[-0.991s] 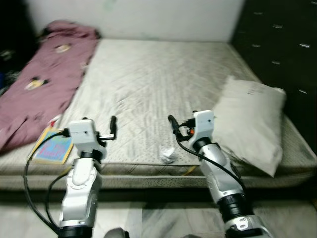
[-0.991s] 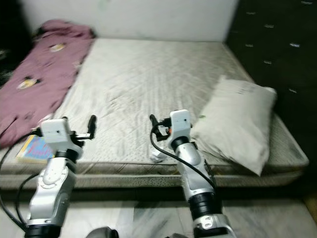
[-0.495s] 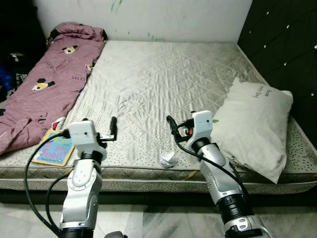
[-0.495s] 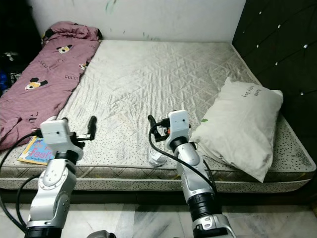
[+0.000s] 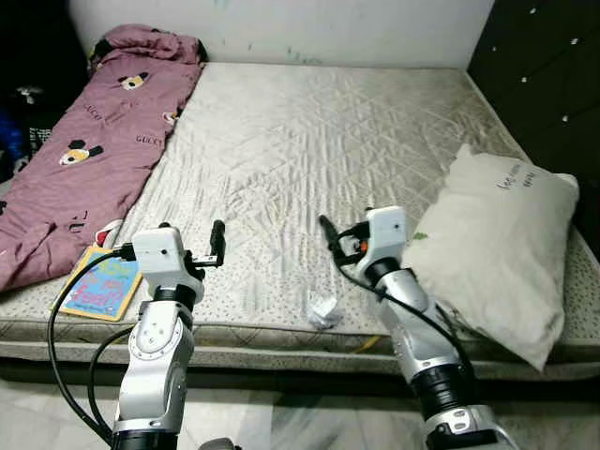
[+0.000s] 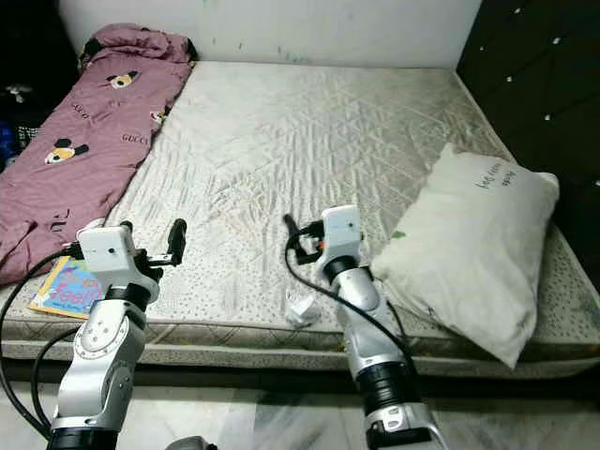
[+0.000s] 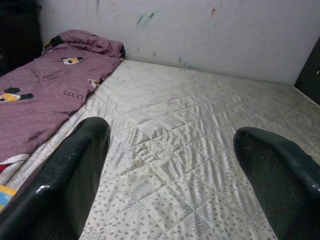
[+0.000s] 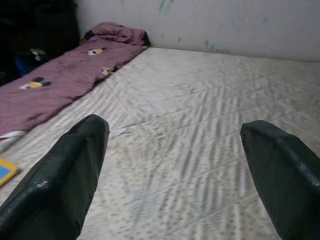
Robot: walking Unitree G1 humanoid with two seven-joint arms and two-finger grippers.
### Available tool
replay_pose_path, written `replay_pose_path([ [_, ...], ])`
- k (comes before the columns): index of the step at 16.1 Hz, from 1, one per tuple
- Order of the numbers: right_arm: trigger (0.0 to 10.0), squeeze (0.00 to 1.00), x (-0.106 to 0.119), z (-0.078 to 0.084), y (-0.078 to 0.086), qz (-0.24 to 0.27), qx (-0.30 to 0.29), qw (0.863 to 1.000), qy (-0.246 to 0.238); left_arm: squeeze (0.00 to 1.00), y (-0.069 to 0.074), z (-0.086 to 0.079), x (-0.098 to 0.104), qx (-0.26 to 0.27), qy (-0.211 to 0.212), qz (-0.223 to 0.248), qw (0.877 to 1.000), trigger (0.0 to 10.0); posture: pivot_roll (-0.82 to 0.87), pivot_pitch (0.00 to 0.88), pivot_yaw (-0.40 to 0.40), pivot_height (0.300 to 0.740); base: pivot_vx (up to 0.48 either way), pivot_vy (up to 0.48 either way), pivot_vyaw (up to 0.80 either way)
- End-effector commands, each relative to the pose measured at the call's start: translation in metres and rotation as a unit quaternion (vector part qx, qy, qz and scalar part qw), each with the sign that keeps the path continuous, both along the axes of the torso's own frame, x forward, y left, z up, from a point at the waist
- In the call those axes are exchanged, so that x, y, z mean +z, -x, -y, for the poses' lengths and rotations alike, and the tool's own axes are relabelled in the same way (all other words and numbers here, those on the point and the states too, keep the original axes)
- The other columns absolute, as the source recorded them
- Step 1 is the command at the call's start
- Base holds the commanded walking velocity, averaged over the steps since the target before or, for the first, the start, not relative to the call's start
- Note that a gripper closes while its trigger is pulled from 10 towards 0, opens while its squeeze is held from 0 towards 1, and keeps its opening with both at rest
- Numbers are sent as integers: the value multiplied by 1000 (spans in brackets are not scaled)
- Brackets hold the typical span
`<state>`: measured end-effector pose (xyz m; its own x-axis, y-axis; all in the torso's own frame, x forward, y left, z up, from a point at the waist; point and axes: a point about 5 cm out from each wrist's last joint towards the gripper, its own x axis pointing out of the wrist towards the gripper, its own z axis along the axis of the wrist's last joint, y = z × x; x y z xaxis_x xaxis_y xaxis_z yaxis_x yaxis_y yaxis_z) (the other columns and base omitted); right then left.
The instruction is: Clean up the room
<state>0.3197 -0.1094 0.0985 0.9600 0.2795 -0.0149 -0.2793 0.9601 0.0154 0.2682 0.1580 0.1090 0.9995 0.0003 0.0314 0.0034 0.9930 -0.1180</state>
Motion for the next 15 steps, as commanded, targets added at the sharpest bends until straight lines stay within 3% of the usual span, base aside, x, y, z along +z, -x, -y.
replay_pose_path([
  [1,10000,0,1,2,-3,-2,-7,1000,3,0,0,1,2,-3,-1,1,1000,10000,-55,0,-21,740,0,0,0],
  [4,10000,0,0,6,-6,-6,-14,1000,11,0,-3,-1,3,-9,-26,5,1000,10000,-55,0,-18,740,0,0,0],
  [6,10000,0,0,6,-7,4,-15,999,48,0,-3,-5,2,3,-30,1,1000,10000,-58,0,-12,740,0,0,0],
  [10,10000,0,3,6,-9,13,-24,998,62,0,-5,-9,-1,40,-46,-26,998,10000,-55,0,-9,740,0,0,0],
  [12,10000,0,4,8,-9,-3,-23,999,34,0,-1,-10,3,13,-36,-6,999,10000,-53,0,-10,740,0,0,0],
  [15,10000,0,3,9,-2,-7,-34,999,-17,0,3,-17,1,35,-44,-10,998,10000,-57,0,-6,740,0,0,-198],
])
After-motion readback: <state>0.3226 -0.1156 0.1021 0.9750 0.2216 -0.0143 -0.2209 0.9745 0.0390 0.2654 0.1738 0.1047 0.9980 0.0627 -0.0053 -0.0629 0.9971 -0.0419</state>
